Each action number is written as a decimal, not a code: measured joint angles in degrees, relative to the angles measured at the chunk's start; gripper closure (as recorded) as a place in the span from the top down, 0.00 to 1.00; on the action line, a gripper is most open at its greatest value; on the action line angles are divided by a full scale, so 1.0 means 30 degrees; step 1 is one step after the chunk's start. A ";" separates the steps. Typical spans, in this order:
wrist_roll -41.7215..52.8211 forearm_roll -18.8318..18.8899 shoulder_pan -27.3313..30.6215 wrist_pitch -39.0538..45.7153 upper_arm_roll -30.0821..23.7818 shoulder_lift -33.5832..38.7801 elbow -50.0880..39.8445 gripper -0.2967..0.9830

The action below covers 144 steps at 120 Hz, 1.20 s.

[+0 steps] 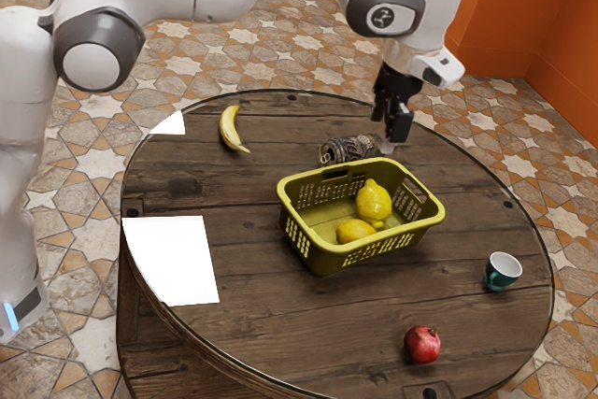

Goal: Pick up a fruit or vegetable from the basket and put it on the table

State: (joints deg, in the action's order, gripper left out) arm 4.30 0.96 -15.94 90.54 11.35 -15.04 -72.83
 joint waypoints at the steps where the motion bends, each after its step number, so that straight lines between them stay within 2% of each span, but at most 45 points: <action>1: -0.0002 0.0004 -0.0046 0.0001 -0.0004 -0.0005 0.0002 0.77; 7: -0.0035 0.0045 -0.0199 0.0085 -0.0267 0.0127 -0.0364 0.77; 27: -0.0014 0.1071 -0.0685 0.1236 -0.0742 0.2369 -0.4510 0.77; 39: 0.0298 0.1515 -0.0866 0.1630 -0.0753 0.2752 -0.5229 0.77; 78: 0.3188 0.1820 -0.1516 0.5004 -0.0480 0.4749 -0.9062 0.77; 144: 0.8147 0.2120 -0.1159 0.7200 -0.0439 0.3708 -1.1513 0.77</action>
State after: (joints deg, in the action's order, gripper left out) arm 28.74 7.32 -19.41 112.14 10.03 -3.92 -107.37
